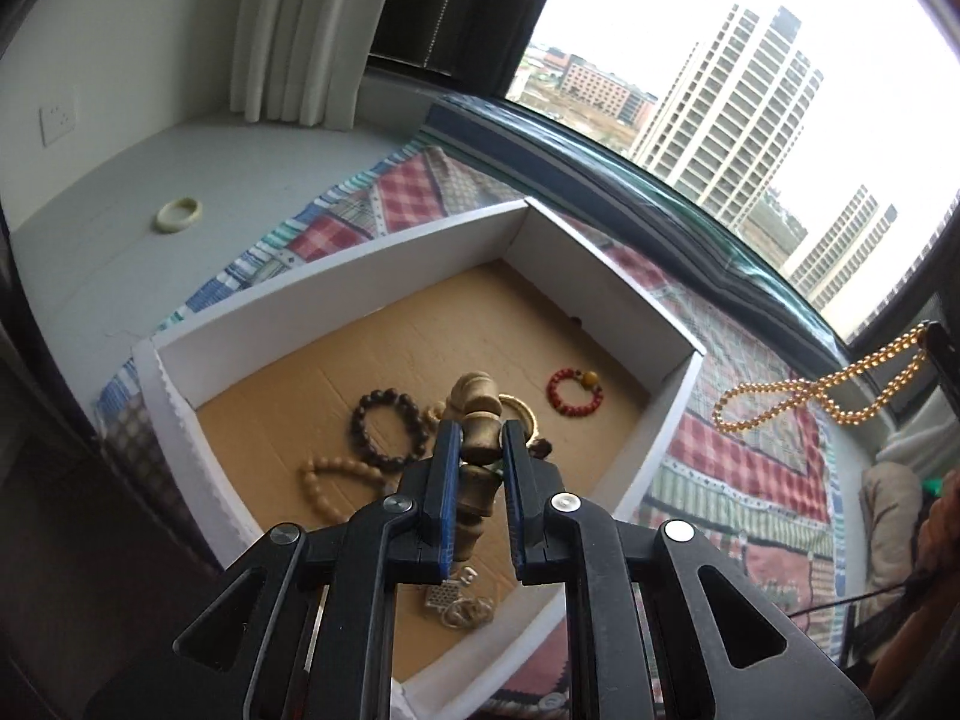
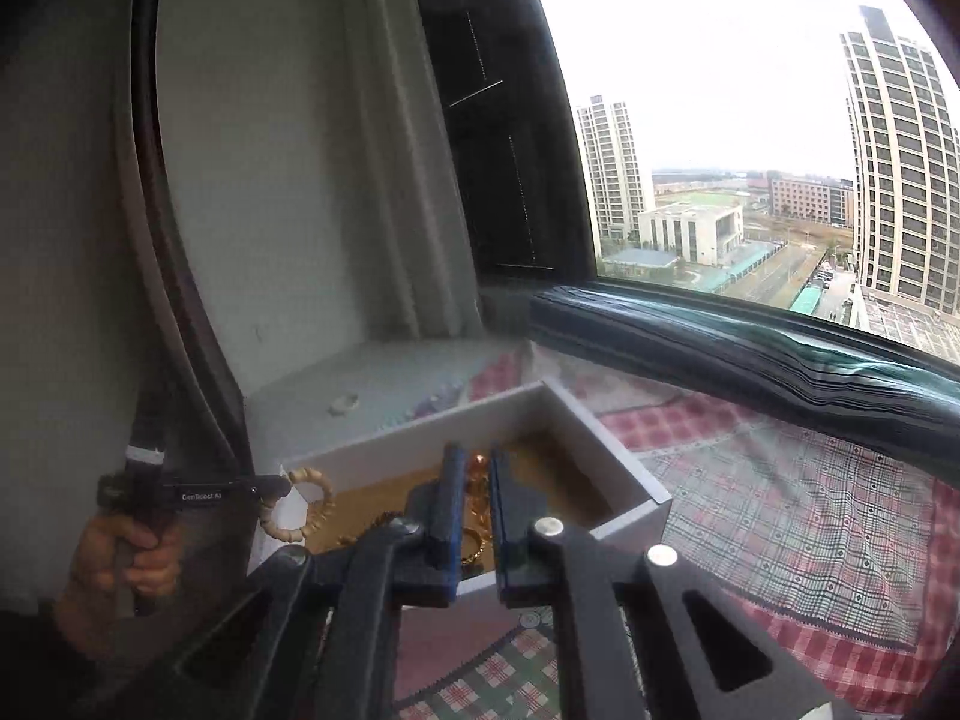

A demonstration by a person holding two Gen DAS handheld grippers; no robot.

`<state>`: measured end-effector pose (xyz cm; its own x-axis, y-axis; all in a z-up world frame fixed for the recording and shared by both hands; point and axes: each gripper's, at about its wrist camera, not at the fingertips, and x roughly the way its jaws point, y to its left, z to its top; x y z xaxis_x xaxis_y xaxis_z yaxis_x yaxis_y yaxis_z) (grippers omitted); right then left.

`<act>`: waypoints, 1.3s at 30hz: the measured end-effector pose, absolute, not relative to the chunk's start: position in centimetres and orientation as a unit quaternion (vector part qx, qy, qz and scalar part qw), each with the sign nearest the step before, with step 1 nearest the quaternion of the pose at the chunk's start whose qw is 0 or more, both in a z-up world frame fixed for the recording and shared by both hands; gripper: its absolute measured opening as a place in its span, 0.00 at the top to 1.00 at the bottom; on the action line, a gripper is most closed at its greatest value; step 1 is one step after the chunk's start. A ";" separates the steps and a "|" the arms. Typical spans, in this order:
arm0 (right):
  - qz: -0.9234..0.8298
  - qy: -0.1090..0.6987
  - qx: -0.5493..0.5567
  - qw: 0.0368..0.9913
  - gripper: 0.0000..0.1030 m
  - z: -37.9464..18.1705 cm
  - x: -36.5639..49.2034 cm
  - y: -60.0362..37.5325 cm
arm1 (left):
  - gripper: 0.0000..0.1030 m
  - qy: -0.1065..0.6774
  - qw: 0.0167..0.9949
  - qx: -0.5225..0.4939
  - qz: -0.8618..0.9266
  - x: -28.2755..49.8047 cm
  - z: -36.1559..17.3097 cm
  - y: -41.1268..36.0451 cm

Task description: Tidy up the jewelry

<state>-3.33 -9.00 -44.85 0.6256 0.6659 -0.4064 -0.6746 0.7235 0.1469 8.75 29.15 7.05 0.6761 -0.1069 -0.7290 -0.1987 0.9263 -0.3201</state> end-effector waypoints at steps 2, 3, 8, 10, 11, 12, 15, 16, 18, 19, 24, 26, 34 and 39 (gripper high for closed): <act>0.387 0.226 -0.014 0.894 0.92 -44.7 -2.2 -6.5 | 0.88 0.412 0.890 -0.191 0.049 9.1 5.6 30.3; 0.393 0.230 -0.015 0.890 0.92 -44.8 -1.7 -5.4 | 0.88 0.417 0.887 -0.191 0.056 9.3 4.8 30.8; 0.422 0.265 -0.019 0.867 0.92 -46.9 0.9 -0.2 | 0.88 0.440 0.871 -0.206 0.075 9.9 1.5 32.5; 0.425 0.284 -0.026 0.859 0.92 -48.8 1.5 1.9 | 0.88 0.448 0.866 -0.207 0.076 10.3 0.5 32.2; 0.428 0.297 -0.029 0.853 0.92 -49.9 1.8 2.7 | 0.88 0.451 0.865 -0.207 0.076 10.4 0.1 32.0; 0.429 0.313 -0.031 0.847 0.92 -51.1 2.1 3.6 | 0.87 0.453 0.864 -0.205 0.077 10.5 -0.3 31.8; 0.425 0.359 -0.053 0.829 0.92 -55.5 3.1 5.8 | 0.86 0.448 0.867 -0.201 0.079 10.6 -0.7 30.9; 0.422 0.372 -0.061 0.824 0.92 -56.9 3.2 6.4 | 0.79 0.443 0.871 -0.198 0.081 10.5 -0.6 30.6; 0.417 0.395 -0.077 0.815 0.91 -59.2 3.2 7.6 | 0.52 0.430 0.878 -0.189 0.091 10.2 -0.1 30.2; 0.412 0.404 -0.087 0.812 0.91 -60.1 3.4 8.0 | 0.33 0.420 0.883 -0.183 0.100 10.0 0.2 29.9; 0.379 0.397 -0.082 0.832 0.48 -60.0 3.9 8.0 | 0.03 0.388 0.900 -0.137 0.146 9.1 2.1 28.3; 0.365 0.382 -0.079 0.845 0.38 -59.3 4.1 7.5 | 0.01 0.367 0.907 -0.118 0.167 8.6 2.9 27.4; 0.317 0.345 -0.118 0.876 0.20 -58.5 2.8 7.0 | 0.01 0.355 0.901 -0.091 0.234 7.5 3.7 25.6; 0.306 0.336 -0.146 0.879 0.20 -59.1 1.6 7.0 | 0.01 0.391 0.884 -0.092 0.241 7.3 3.0 25.6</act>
